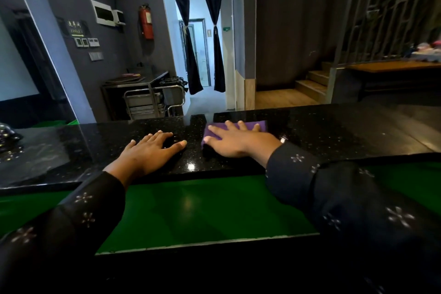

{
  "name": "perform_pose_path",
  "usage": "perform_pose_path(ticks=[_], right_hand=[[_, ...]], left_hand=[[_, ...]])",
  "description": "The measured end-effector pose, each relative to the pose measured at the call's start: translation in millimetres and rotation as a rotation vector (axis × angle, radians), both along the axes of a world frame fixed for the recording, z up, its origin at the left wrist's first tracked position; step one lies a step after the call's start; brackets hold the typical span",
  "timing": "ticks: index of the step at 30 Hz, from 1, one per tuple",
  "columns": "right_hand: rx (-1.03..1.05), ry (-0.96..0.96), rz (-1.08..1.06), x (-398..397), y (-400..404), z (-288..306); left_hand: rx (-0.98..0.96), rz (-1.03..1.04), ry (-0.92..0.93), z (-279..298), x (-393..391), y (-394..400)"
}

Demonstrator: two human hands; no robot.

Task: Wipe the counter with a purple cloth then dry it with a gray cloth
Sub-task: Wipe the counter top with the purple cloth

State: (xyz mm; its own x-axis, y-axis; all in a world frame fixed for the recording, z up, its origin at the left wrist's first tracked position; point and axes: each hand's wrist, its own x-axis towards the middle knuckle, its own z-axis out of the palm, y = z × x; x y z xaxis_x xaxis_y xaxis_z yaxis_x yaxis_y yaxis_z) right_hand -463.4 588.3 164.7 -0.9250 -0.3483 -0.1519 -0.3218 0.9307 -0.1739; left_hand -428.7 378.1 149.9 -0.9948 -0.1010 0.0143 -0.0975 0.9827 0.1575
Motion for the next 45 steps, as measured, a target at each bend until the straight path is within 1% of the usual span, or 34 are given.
perform_pose_path(ticks=[3,6,9,13,16,19,21,23,26,28,30,33,35,38,41,43,45], right_hand=[[-0.007,0.043,0.171,35,9,-8],[0.004,0.108,0.219,56,45,-11],[0.029,0.098,0.125,49,88,-7],[0.061,0.033,-0.049,7,127,-3],[0.047,0.003,-0.173,-29,125,-1],[0.039,-0.001,-0.242,-40,102,1],[0.029,0.014,-0.198,-32,85,0],[0.015,0.028,-0.079,-13,75,-4],[0.005,0.058,0.104,13,83,-9],[0.01,0.071,0.153,16,99,-9],[0.024,0.068,0.104,-1,116,-7],[0.053,0.057,-0.076,-47,131,-2],[0.035,0.048,-0.18,-72,131,0],[0.02,0.059,-0.25,-88,124,1],[0.013,0.038,-0.234,-96,131,2],[0.008,0.045,-0.256,-105,155,3],[-0.005,0.068,-0.363,-111,190,1]], left_hand=[[-0.003,0.002,-0.01,1,0,-1],[0.006,-0.009,-0.019,1,2,-2],[0.01,-0.027,-0.01,1,4,-2],[-0.012,-0.029,-0.002,0,1,-1],[-0.012,-0.017,0.018,-2,-1,-1],[0.001,-0.017,0.024,-2,0,0],[0.001,-0.014,0.026,-1,1,1],[-0.01,-0.019,0.01,1,3,3],[-0.022,-0.01,-0.004,5,5,5],[-0.05,0.016,0.009,8,3,9],[-0.062,0.006,0.022,14,-1,22],[0.032,-0.099,0.037,15,-9,60],[0.064,-0.148,0.015,10,-20,90],[0.004,-0.137,-0.029,1,-38,117],[-0.045,-0.133,-0.04,0,-45,118],[-0.038,-0.14,-0.033,-2,-41,114],[-0.062,-0.141,-0.009,-4,-41,114]])
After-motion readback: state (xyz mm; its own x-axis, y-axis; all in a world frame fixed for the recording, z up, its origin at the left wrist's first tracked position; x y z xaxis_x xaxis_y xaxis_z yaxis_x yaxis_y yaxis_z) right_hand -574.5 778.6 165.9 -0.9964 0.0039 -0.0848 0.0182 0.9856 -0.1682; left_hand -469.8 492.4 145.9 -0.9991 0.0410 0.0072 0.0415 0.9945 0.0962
